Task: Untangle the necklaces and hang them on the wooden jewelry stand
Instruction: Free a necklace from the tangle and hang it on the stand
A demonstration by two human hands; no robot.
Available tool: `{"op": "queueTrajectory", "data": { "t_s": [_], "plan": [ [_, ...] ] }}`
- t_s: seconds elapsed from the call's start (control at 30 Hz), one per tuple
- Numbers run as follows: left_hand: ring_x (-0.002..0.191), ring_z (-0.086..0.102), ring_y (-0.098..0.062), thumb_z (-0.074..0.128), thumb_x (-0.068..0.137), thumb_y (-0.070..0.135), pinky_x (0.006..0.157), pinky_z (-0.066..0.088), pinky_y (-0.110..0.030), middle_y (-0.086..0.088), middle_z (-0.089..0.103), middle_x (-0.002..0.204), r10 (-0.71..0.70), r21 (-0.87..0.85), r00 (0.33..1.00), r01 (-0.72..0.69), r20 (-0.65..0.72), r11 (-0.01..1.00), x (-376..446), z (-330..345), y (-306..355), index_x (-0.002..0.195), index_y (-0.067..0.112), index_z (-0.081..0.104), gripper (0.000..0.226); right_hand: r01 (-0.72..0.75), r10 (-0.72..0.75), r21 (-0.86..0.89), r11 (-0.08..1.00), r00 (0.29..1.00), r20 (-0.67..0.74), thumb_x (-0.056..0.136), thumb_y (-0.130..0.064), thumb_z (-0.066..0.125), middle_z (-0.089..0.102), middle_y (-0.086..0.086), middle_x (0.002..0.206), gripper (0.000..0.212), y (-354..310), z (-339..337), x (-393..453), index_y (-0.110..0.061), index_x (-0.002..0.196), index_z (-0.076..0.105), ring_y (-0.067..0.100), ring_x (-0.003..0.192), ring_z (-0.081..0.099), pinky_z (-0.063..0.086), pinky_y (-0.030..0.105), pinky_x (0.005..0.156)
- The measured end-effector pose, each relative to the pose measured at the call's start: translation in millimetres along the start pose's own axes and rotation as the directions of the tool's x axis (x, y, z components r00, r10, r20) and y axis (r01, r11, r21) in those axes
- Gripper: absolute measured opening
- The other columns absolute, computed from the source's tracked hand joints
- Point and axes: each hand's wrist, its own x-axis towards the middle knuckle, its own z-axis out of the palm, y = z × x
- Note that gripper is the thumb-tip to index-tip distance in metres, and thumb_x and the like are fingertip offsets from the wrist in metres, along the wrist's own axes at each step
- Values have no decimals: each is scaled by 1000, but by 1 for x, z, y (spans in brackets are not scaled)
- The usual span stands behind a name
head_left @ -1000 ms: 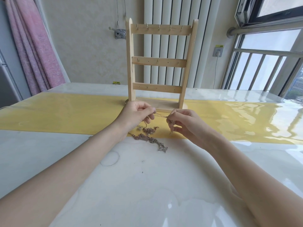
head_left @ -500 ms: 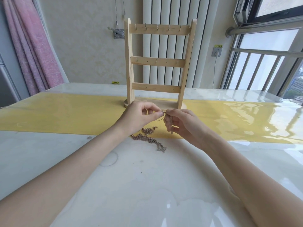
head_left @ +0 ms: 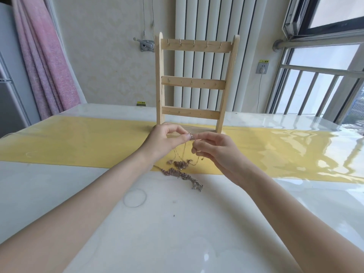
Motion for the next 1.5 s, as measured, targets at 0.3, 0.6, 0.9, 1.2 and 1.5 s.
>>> {"op": "queueTrajectory", "data": {
  "t_s": [0.3, 0.6, 0.9, 1.2, 1.5],
  "plan": [
    [79, 52, -4, 62, 89, 24, 69, 37, -20, 7, 59, 80, -9, 11, 998, 9, -59, 1000, 36, -31, 38, 75, 22, 62, 14, 16, -22, -115, 993, 999, -49, 97, -11, 51, 60, 1, 62, 18, -55, 12, 40, -9, 89, 66, 15, 67, 56, 49, 27, 77],
    [83, 52, -13, 65, 87, 26, 75, 38, -24, 2, 60, 82, -3, 28, 989, 8, -146, 1000, 83, -72, 59, 74, 20, 63, 14, -13, -4, -104, 994, 986, -166, 91, -3, 55, 32, -6, 44, 14, -118, 34, 101, 0, 85, 66, 13, 46, 27, 30, 22, 49],
    [81, 53, -12, 59, 89, 19, 74, 36, -26, 4, 57, 78, -11, -137, 985, -13, -171, 990, 128, -98, 75, 69, 23, 53, 21, 160, -327, -557, 815, 920, -215, 88, -11, 60, 44, -4, 53, 15, -162, 46, 165, 0, 85, 70, 7, 46, 35, 27, 16, 43],
    [53, 37, -7, 58, 91, 20, 49, 28, -24, 6, 46, 62, 2, -114, 947, -41, -322, 993, 154, -107, 69, 69, 22, 51, 23, 193, -474, -856, 480, 878, -68, 92, -27, 60, 50, -7, 68, 20, -162, 33, 185, -10, 94, 71, 15, 67, 47, 37, 26, 62],
    [48, 33, -7, 59, 89, 21, 47, 26, -21, 6, 42, 58, 85, -28, 936, -100, -341, 995, 171, -95, 66, 71, 21, 58, 18, 98, -609, -850, 518, 740, -286, 91, -21, 56, 65, 6, 82, 17, -156, 33, 197, -14, 94, 71, 25, 89, 59, 47, 34, 69]
  ]
}}
